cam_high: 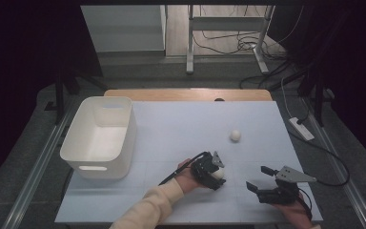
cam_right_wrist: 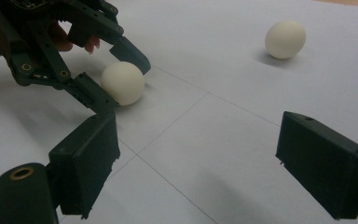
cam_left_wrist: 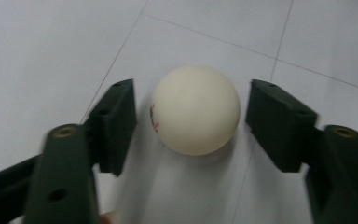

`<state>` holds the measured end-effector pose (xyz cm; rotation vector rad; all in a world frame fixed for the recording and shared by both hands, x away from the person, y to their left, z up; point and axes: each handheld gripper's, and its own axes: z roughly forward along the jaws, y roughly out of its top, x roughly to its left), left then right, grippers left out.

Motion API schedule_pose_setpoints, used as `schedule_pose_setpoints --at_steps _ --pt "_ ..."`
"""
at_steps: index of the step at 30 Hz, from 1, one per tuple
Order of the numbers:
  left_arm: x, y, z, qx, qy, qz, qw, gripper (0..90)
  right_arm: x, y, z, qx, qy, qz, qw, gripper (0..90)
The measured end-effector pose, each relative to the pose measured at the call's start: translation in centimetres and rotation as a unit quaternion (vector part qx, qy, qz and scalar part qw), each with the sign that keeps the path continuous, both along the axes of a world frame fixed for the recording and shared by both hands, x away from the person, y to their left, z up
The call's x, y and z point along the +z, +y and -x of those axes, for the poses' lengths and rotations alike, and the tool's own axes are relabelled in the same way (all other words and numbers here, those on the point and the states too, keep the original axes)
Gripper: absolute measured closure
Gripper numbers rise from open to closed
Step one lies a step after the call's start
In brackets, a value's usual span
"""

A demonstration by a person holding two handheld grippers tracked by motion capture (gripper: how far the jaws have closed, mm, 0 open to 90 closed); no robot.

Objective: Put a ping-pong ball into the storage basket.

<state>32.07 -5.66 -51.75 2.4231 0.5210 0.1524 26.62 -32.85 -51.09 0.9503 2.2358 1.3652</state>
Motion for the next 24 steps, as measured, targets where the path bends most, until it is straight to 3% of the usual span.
schedule_pose_setpoints --at_steps 6,24 --pt "0.14 0.08 0.03 -0.003 -0.005 0.003 1.0 50.0 -0.02 -0.01 -0.02 0.0 0.0 -0.001 1.0 13.1" --pt "0.69 0.5 0.06 -0.002 -0.005 0.009 0.9999 50.9 -0.02 -0.03 -0.02 0.0 0.0 -0.001 1.0 13.1"
